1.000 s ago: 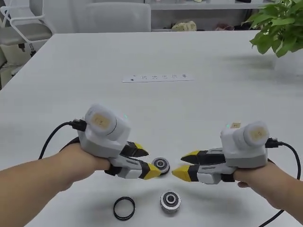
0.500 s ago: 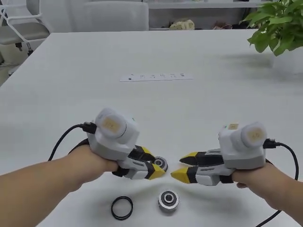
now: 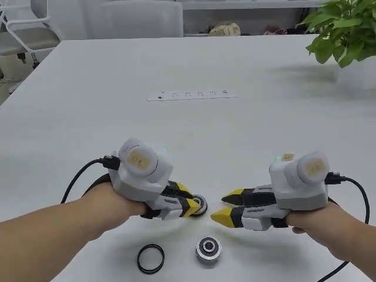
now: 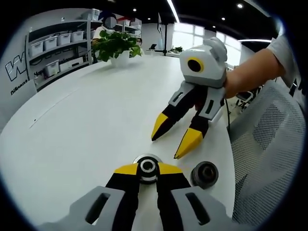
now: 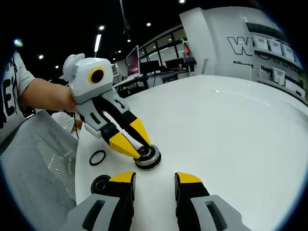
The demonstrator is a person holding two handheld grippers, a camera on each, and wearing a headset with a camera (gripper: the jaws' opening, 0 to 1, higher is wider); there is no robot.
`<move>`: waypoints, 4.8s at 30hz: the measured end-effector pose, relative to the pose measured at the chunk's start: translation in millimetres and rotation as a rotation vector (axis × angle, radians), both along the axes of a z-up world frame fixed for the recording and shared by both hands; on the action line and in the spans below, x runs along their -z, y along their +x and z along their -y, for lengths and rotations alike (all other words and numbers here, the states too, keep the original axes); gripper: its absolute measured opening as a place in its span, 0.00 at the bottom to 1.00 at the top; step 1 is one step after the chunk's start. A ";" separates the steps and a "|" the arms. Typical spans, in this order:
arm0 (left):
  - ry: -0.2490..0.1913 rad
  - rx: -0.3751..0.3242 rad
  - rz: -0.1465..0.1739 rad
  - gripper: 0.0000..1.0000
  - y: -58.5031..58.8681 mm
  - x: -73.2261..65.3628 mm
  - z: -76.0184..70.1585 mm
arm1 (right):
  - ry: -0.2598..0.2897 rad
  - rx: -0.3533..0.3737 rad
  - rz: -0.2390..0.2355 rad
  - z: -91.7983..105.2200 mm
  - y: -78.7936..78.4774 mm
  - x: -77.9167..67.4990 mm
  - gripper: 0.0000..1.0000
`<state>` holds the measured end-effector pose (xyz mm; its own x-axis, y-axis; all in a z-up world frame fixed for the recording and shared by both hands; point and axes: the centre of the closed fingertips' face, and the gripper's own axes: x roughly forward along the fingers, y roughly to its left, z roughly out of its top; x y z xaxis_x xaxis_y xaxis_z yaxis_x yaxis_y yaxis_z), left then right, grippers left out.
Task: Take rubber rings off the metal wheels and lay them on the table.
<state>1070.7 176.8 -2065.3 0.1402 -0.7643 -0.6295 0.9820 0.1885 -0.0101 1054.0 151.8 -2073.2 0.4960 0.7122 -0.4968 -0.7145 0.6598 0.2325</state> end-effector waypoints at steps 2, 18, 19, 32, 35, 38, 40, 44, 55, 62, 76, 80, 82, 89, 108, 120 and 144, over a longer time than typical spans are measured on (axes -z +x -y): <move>0.003 0.008 0.022 0.08 -0.4 -0.4 0.0 | 0.000 -0.003 0.000 -1.6 0.4 0.6 0.30; 0.002 -0.003 0.045 0.07 -0.4 -0.7 -1.4 | -0.021 -0.057 0.026 -24.2 6.8 2.9 0.25; 0.001 -0.004 0.045 0.07 -0.5 -0.8 -1.5 | -0.026 -0.063 0.028 -24.9 6.6 3.3 0.24; -0.002 -0.021 0.041 0.07 -1.1 -1.4 -1.9 | -0.066 -0.091 0.051 -25.2 3.5 5.7 0.14; -0.002 -0.025 0.042 0.07 -1.1 -1.3 -2.0 | -0.066 -0.089 0.046 -23.4 1.8 6.4 0.09; -0.002 -0.030 0.041 0.07 -1.3 -1.2 -2.1 | -0.060 -0.080 0.040 -23.4 2.2 6.7 0.09; -0.002 -0.033 0.042 0.07 -1.4 -1.0 -2.3 | -0.061 -0.079 0.039 -23.6 1.9 6.7 0.08; -0.001 -0.040 0.040 0.07 -1.4 -0.8 -2.6 | -0.057 -0.073 0.026 -23.3 0.5 7.5 0.03; 0.002 -0.051 0.041 0.07 0.3 -1.0 -1.6 | -0.027 -0.017 -0.020 -17.6 3.7 6.7 0.00; 0.005 -0.054 0.043 0.07 0.5 -1.2 -0.6 | -0.009 0.020 -0.047 -14.6 5.8 6.5 0.00; 0.021 -0.060 0.050 0.06 0.2 -1.4 0.8 | 0.051 0.090 -0.060 -11.3 12.6 -4.6 0.00; 0.023 -0.061 0.052 0.06 -0.2 -1.2 1.0 | 0.042 0.088 -0.054 -12.6 11.9 -5.9 0.00; 0.023 -0.062 0.053 0.06 -0.6 -1.1 1.0 | 0.044 0.089 -0.056 -13.0 11.6 -6.3 0.00; 0.027 -0.065 0.055 0.06 -0.8 -0.5 1.0 | 0.033 0.087 -0.051 -14.7 10.8 -7.7 0.00; 0.026 -0.069 0.063 0.06 -2.9 -0.5 1.0 | 0.021 0.018 0.011 -28.8 8.5 -17.1 0.00; 0.022 -0.075 0.064 0.06 -3.1 -0.7 1.5 | 0.062 0.020 0.000 -29.7 5.3 -21.6 0.00; 0.050 0.020 0.119 0.10 -5.0 -7.0 1.1 | 0.064 0.056 -0.013 -21.6 9.7 -20.3 0.00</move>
